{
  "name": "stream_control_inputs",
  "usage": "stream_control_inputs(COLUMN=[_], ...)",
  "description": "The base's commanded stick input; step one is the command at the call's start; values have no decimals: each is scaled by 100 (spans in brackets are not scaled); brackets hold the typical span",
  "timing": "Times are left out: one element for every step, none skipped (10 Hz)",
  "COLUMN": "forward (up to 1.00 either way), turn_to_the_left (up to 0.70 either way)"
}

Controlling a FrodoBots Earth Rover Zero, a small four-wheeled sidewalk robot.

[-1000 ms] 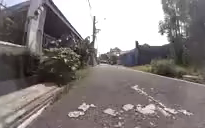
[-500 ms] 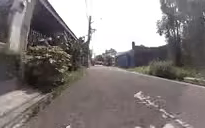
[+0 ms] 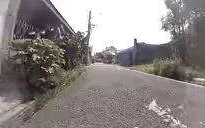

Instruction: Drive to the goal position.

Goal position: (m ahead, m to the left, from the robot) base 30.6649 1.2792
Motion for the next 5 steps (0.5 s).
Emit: stream_control_inputs(forward=[100,100,100,100,100], turn_to_the_left=[0,0,0,0,0])
